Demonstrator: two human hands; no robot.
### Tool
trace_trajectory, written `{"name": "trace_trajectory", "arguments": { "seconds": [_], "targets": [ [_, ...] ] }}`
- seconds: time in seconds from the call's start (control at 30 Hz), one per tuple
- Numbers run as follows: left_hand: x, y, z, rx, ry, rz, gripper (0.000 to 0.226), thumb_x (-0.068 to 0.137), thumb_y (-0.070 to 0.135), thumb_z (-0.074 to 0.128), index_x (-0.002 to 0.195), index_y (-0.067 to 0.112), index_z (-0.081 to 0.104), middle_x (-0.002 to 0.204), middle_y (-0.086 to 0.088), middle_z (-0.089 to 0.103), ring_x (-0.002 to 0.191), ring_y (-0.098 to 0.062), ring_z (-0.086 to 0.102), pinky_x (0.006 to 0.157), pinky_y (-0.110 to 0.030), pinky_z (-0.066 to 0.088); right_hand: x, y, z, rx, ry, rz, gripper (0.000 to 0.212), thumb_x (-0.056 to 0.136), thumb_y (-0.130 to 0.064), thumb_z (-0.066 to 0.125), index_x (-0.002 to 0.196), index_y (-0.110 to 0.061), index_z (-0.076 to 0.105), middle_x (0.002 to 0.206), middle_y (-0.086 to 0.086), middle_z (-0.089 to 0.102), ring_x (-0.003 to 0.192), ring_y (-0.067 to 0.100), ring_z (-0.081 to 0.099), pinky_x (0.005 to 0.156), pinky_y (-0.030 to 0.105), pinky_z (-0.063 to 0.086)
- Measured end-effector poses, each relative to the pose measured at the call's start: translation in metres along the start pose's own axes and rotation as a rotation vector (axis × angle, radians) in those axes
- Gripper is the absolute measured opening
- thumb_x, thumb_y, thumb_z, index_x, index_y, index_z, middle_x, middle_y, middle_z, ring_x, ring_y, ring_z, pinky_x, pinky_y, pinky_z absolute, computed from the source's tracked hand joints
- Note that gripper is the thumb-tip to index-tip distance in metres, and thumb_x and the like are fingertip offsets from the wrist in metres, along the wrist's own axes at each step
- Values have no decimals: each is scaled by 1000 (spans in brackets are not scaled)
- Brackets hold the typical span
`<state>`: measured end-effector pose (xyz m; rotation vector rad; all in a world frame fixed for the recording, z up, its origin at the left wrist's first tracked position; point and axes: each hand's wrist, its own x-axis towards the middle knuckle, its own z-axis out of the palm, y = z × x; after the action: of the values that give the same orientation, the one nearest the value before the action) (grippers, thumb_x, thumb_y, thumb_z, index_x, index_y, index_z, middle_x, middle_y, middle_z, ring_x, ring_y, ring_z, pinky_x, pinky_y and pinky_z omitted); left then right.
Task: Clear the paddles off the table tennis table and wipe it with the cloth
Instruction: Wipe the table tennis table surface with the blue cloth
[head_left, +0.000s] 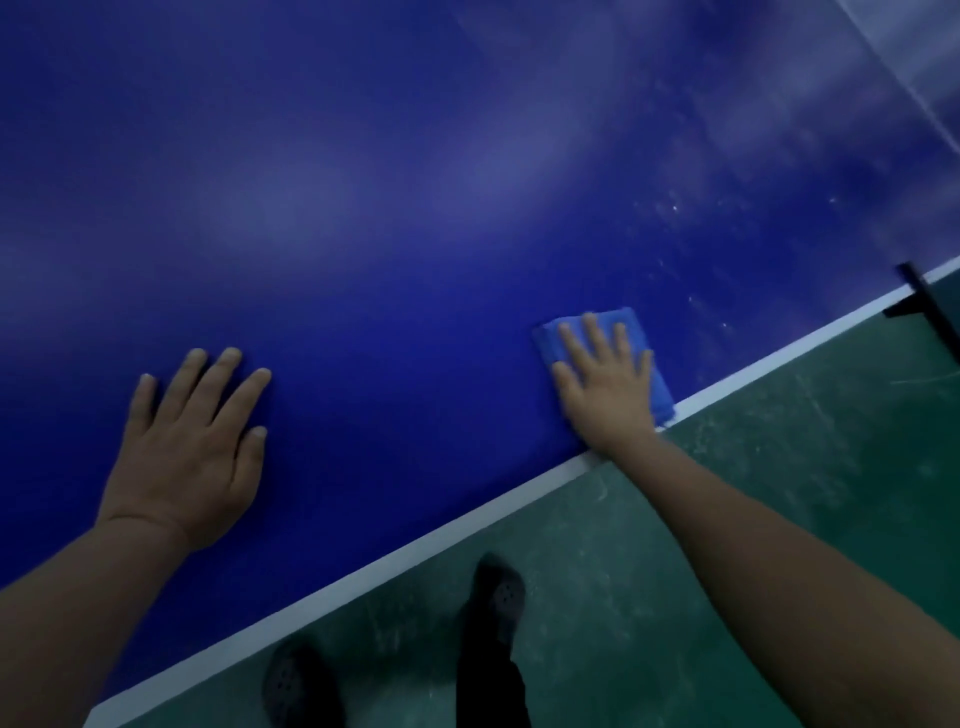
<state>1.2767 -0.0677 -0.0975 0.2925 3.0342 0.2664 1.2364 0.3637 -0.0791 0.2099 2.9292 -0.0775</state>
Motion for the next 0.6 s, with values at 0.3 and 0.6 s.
{"name": "trace_trajectory", "arguments": {
  "seconds": [0.3, 0.6],
  "targets": [
    [14, 99, 2, -76, 77, -212, 67, 92, 41, 27, 145, 5, 46, 157, -16, 36, 149, -33, 24, 121, -59, 12, 51, -77, 6, 28, 53, -455, 58, 98, -56, 26, 153, -40, 33, 165, -3, 24, 153, 35, 12, 118, 65, -1],
    [84, 252, 23, -137, 5, -291, 74, 93, 50, 17, 158, 15, 25, 167, -6, 12, 155, -22, -2, 124, -52, -4, 210, 141, -43, 105, 52, 217, 59, 101, -56, 22, 158, -45, 11, 169, -9, 2, 155, 30, -3, 118, 66, -1]
  ]
}}
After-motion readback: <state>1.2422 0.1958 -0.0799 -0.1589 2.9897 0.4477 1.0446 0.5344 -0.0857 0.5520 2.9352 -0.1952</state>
